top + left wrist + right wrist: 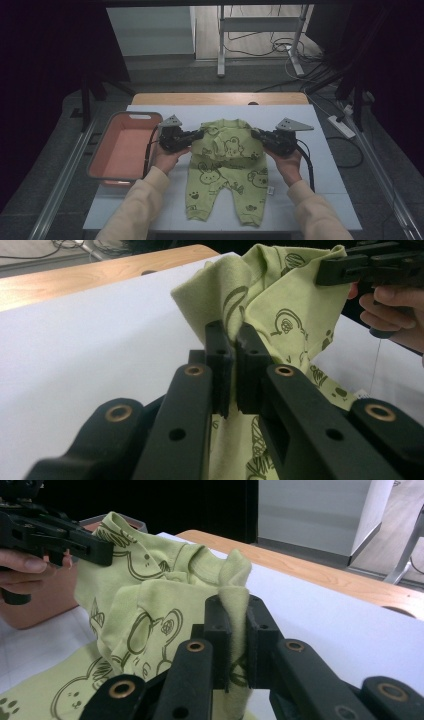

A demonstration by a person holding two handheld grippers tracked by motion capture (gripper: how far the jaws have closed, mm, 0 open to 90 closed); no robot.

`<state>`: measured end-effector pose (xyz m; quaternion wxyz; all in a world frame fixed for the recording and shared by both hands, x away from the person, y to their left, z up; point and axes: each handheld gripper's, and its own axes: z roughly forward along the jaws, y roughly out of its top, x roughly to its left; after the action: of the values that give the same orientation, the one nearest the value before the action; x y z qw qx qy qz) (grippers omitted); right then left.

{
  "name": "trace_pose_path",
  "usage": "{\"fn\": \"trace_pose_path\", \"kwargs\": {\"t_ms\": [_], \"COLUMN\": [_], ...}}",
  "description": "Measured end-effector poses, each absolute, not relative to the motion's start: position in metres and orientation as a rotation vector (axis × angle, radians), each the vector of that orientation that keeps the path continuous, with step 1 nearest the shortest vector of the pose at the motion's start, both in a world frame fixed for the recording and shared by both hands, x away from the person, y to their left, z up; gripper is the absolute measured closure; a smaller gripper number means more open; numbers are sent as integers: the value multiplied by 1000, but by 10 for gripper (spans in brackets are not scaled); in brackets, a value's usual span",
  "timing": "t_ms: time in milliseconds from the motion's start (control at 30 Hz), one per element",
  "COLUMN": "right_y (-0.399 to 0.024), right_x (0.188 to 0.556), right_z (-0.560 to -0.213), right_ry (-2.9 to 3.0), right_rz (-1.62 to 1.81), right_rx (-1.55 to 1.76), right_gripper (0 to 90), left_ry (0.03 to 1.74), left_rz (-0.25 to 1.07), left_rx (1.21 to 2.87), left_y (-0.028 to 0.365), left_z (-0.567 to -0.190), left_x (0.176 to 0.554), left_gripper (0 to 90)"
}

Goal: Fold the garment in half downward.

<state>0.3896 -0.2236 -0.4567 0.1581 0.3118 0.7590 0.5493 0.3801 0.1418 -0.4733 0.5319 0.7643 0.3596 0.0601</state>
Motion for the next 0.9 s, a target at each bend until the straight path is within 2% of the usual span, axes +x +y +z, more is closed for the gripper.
{"fn": "trace_pose_path", "kwargs": {"t_ms": [900], "right_y": [-225], "right_x": [367], "right_z": [-476], "right_ry": [2214], "right_rz": [1552], "right_rx": [900], "right_gripper": [818], "left_ry": [848], "left_rz": [114], "left_rx": [1883], "left_y": [140], "left_z": [-493], "left_x": [357], "left_gripper": [850]}}
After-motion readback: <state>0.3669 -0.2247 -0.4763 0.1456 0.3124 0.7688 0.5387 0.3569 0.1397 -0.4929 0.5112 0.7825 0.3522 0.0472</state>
